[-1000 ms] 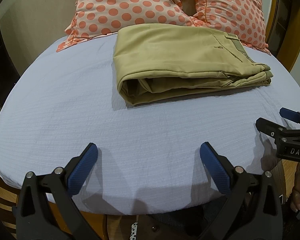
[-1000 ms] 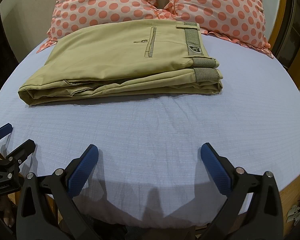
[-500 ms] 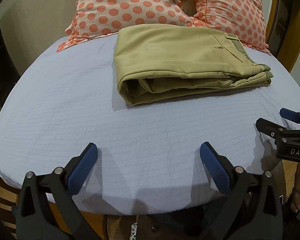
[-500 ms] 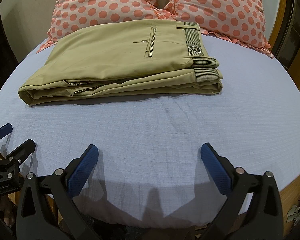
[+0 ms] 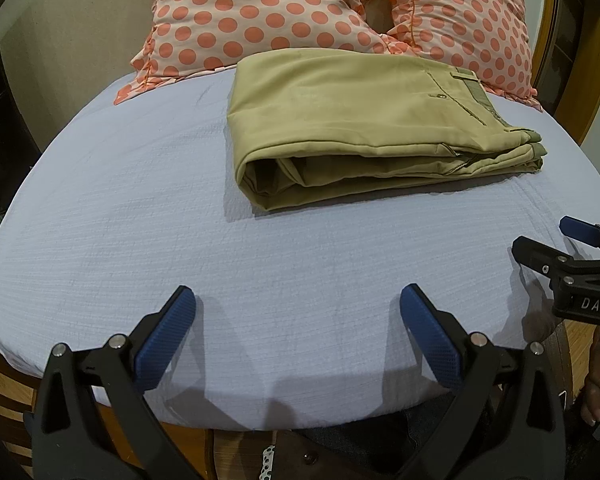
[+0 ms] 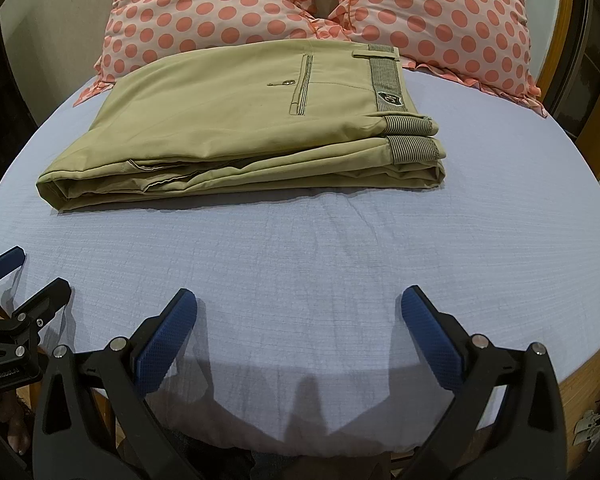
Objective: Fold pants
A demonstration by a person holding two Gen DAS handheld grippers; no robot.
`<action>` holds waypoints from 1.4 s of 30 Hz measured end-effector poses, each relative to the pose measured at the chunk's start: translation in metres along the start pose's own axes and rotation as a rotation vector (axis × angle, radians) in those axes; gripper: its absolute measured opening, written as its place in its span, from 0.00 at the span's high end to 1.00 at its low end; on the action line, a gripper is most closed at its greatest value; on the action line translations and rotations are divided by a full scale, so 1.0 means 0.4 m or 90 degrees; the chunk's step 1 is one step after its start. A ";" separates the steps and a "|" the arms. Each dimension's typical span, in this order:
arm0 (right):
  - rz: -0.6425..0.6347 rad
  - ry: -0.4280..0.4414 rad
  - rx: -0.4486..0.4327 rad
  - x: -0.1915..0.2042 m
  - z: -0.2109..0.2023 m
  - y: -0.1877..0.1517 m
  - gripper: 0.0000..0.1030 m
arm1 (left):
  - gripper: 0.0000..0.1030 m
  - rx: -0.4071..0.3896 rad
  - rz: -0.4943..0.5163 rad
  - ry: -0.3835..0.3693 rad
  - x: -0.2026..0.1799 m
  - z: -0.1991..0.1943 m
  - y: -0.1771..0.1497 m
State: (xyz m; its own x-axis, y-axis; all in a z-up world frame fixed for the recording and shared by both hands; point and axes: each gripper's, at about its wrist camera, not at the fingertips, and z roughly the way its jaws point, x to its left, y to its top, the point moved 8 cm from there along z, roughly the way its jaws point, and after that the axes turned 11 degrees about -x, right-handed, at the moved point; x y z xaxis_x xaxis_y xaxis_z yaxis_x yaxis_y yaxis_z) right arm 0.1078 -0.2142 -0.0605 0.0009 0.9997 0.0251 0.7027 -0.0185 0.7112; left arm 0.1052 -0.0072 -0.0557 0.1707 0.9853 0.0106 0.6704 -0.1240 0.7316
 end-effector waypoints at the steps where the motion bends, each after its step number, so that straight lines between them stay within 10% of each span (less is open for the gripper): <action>1: 0.000 0.000 0.000 0.000 0.000 0.000 0.01 | 0.02 0.000 0.000 0.000 0.000 0.000 0.000; 42: 0.000 0.000 -0.001 0.001 0.001 0.001 0.01 | 0.02 0.006 -0.005 0.005 0.003 0.007 0.005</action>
State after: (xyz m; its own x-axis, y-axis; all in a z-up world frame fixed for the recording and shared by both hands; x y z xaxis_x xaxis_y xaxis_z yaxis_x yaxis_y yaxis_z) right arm 0.1084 -0.2139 -0.0606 0.0005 0.9997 0.0252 0.7015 -0.0183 0.7125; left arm 0.1085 -0.0067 -0.0561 0.1596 0.9871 0.0098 0.6782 -0.1168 0.7255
